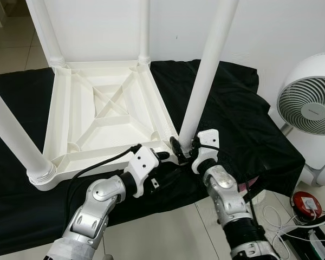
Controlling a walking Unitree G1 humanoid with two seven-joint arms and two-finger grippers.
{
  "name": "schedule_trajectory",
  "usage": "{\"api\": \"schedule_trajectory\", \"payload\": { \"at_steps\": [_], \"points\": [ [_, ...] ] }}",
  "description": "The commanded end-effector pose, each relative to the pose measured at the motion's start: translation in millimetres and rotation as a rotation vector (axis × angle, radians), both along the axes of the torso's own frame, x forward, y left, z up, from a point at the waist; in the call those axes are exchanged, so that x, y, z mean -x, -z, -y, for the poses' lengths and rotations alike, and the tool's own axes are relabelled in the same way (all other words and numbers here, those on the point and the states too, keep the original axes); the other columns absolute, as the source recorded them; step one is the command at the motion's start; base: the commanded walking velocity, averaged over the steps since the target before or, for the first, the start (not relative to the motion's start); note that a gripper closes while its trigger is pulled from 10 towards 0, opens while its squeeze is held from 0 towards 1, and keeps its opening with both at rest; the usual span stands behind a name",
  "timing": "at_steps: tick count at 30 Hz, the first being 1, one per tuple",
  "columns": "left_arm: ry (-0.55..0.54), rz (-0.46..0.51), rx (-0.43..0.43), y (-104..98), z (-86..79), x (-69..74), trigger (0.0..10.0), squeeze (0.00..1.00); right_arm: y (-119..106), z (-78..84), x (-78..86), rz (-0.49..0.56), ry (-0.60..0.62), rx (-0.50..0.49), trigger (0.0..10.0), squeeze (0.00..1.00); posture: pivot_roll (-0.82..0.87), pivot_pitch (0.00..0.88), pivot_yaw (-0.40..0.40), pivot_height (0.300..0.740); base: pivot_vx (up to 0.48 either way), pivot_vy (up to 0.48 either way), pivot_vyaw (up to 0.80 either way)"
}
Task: Building children table
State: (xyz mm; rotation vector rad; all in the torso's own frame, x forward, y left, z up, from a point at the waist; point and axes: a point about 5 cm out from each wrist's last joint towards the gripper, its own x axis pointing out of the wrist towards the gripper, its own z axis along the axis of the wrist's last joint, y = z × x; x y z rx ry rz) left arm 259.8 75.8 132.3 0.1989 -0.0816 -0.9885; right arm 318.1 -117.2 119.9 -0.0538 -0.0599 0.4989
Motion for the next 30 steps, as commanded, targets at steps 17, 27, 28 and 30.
{"api": "schedule_trajectory", "payload": {
  "at_steps": [17, 27, 28, 30],
  "points": [
    [-0.020, 0.004, 0.000, -2.4, -2.7, -4.7, 10.0, 0.00, -13.2, 6.9, -21.1, 0.012, -0.420, 0.179, 10.0, 0.00, -0.01, 0.000, -0.059, 0.740, 0.000, 0.000, 0.00],
    [-0.053, -0.021, -0.010, 5.5, -8.7, 0.2, 10.0, 0.00, -5.2, 2.3, -28.3, -0.048, -0.478, 0.203, 0.0, 0.00, 0.01, 0.000, -0.073, 0.740, 0.000, 0.000, 0.00],
    [-0.053, -0.021, -0.010, 5.5, -8.7, 0.2, 10.0, 0.00, -5.2, 2.3, -28.3, -0.048, -0.478, 0.203, 0.0, 0.00, 0.01, 0.000, -0.073, 0.740, 0.000, 0.000, 0.00],
    [-0.069, -0.030, -0.005, 7.8, -10.7, 0.7, 10.0, 0.00, -1.8, 2.7, -26.8, -0.058, -0.486, 0.183, 0.0, 0.00, 0.01, 0.000, -0.077, 0.740, 0.000, 0.000, 0.00]
  ]
}}
